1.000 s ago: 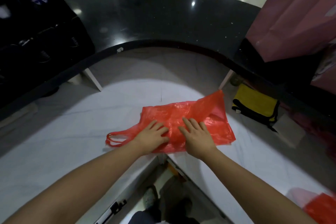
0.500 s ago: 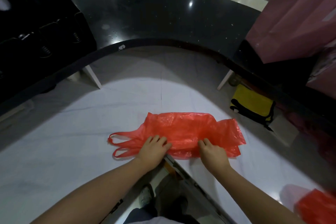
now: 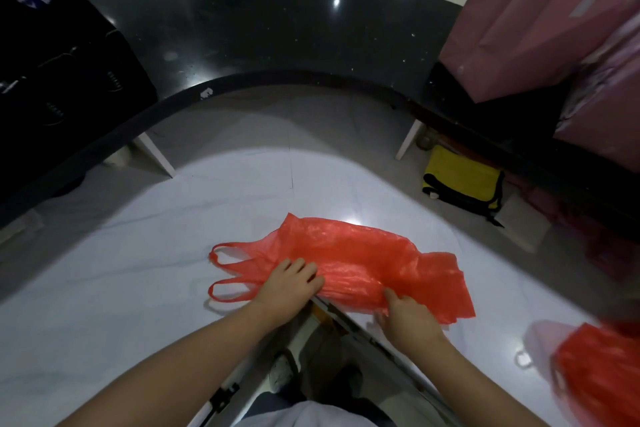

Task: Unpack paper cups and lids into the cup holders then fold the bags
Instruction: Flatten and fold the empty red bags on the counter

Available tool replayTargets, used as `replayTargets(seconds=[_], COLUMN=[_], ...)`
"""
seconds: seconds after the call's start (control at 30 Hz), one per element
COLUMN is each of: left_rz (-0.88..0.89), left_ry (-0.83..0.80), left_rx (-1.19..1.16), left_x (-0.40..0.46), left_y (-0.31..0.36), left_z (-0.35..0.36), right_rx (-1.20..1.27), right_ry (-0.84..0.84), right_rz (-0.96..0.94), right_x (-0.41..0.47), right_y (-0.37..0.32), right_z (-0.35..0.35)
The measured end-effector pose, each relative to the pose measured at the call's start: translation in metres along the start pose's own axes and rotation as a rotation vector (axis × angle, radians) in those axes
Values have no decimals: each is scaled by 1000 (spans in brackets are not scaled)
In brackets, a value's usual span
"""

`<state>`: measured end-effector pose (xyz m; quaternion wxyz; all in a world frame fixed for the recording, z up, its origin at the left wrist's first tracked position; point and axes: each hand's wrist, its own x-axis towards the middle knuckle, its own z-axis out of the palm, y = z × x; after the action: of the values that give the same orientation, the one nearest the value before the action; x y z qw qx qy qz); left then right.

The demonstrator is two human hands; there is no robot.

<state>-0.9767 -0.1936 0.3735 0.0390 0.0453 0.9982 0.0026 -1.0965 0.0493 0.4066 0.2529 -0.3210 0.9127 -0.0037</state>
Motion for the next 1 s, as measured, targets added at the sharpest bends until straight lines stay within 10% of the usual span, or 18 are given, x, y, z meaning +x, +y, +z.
replayTargets(seconds=[0.23,0.5,0.73,1.0], left_rz=[46,-46,-160,-358], left_ry=[-21,-407,58,-231], left_rx=[13,-160,-175,-253], left_x=[8,11,63,97], left_y=[1,4,21,15], left_z=[-3,9,-15,34], right_rx=[75,-159,-119,-3], right_ry=[491,128,176,169], right_rz=[-275,15,18,69], right_x=[27,70,70,78], right_y=[-48,-13,-5,8], right_z=[-45,4,23,30])
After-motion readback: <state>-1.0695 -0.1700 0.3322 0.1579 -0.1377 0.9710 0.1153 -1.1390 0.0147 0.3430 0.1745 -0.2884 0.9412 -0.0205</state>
